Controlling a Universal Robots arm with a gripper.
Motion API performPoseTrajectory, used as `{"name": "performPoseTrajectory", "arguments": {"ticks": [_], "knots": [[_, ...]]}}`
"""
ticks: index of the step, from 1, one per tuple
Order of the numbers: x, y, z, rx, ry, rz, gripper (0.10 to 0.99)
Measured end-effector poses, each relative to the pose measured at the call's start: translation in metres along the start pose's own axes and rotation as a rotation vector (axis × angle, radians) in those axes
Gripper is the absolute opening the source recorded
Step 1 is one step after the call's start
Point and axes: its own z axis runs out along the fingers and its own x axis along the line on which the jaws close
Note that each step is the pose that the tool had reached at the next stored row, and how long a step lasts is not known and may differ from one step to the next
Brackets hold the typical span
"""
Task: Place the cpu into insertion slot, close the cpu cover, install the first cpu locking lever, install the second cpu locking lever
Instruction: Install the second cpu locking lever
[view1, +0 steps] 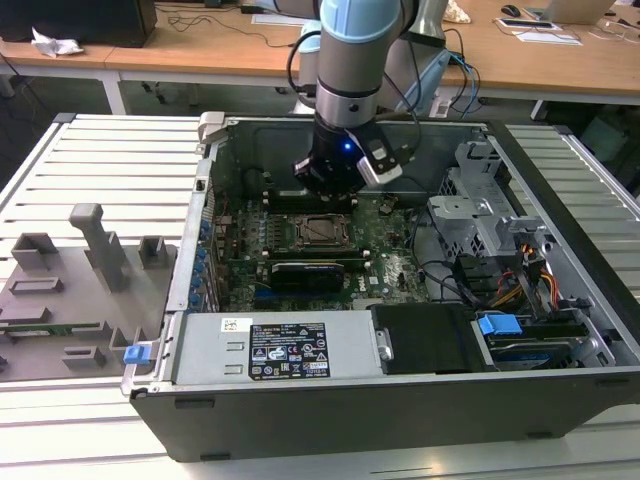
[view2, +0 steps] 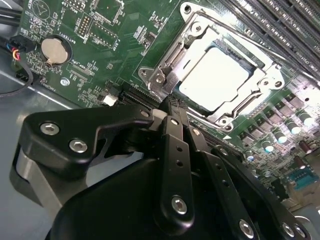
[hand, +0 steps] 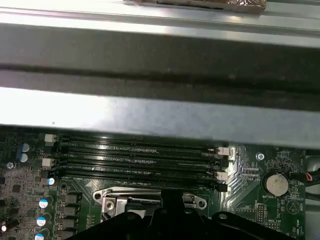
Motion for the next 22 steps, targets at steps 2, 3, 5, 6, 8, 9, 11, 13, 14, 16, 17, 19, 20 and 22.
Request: {"name": "performPoseTrajectory", "arguments": {"ticks": [2, 3, 5, 6, 8, 9, 11, 13, 14, 16, 17, 19, 20, 22], "knots": [[0.0002, -0.0034, -0.0004, 0.0, 0.0, 0.0, 0.106], [0.0004, -0.0057, -0.0006, 0.0, 0.0, 0.0, 0.106], [0.0005, -0.008, -0.0008, 0.0, -0.0001, 0.0, 0.106], [0.0006, -0.0091, -0.0009, 0.0, 0.0, 0.0, 0.106], [0.0008, -0.0113, -0.0012, 0.0, 0.0, 0.0, 0.106], [0.0009, -0.0129, -0.0013, 0.0, 0.0, 0.0, 0.106], [0.0011, -0.0159, -0.0016, 0.0, 0.0, 0.0, 0.106], [0.0012, -0.018, -0.0018, 0.0, 0.0, 0.0, 0.106], [0.0012, -0.0189, -0.0019, 0.0, 0.0, 0.0, 0.106], [0.0014, -0.0202, -0.0021, 0.0, 0.0, 0.0, 0.106], [0.0013, -0.0204, -0.0035, 0.0, 0.0, 0.0, 0.106], [0.0012, -0.0198, -0.0106, 0.0, -0.0001, 0.0, 0.106], [0.0012, -0.0195, -0.0134, 0.0, 0.0, 0.0, 0.106], [0.0011, -0.0188, -0.0203, 0.0, 0.0, 0.0, 0.106]]}}
